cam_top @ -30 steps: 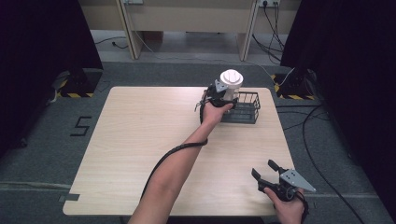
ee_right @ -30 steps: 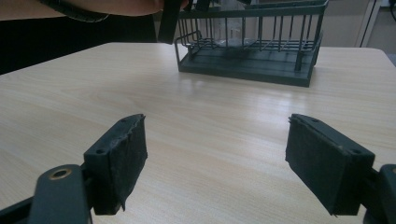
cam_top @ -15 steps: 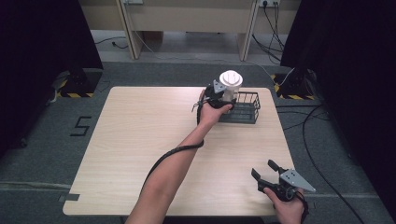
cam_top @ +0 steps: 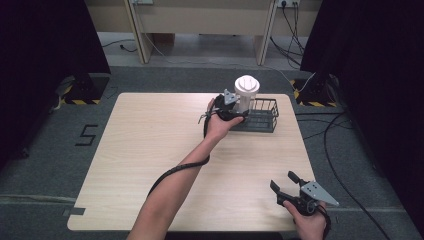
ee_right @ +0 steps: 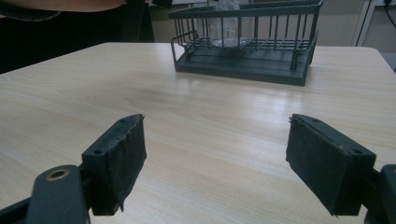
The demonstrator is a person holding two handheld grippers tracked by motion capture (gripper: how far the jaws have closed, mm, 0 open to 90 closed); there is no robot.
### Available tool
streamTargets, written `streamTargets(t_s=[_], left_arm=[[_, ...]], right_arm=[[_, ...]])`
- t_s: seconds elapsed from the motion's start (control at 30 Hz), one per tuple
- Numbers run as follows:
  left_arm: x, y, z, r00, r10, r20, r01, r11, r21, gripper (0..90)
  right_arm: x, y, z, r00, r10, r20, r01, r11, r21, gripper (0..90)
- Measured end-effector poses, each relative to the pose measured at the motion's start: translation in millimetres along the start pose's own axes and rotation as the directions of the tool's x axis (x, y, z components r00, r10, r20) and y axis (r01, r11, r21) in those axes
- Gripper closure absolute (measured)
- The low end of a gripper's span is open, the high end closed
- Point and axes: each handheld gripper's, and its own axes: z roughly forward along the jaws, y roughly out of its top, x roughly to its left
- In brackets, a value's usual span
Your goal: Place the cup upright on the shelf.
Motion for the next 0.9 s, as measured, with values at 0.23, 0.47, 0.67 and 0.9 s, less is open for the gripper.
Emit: streamTargets(t_s=[0.23,0.47,0.67,0.9], left_arm=[[4.1,-3.2,-19.8,0.9993,0.036,0.001,-0.036,0.9993,0.004,14.5],[11.1,-7.9,-40.6,0.9992,0.039,-0.005,-0.039,0.9992,0.003,14.5],[15.4,-17.0,-61.7,0.9997,0.022,0.002,-0.022,0.9997,-0.004,14.5],[20.5,-26.5,-88.9,0.9997,0.025,0.001,-0.025,0.9996,-0.012,14.5]], right_arm=[[0.3,0.0,-0.4,1.0,0.001,0.001,-0.001,1.0,0.002,20.6],[-1.4,0.1,-0.9,1.0,0.003,0.009,-0.003,1.0,-0.001,20.6],[-0.4,-0.1,-0.2,1.0,0.0,0.008,-0.001,1.0,0.002,20.6],[-0.4,0.1,-0.4,0.9999,0.001,0.012,-0.001,1.0,0.002,20.6]])
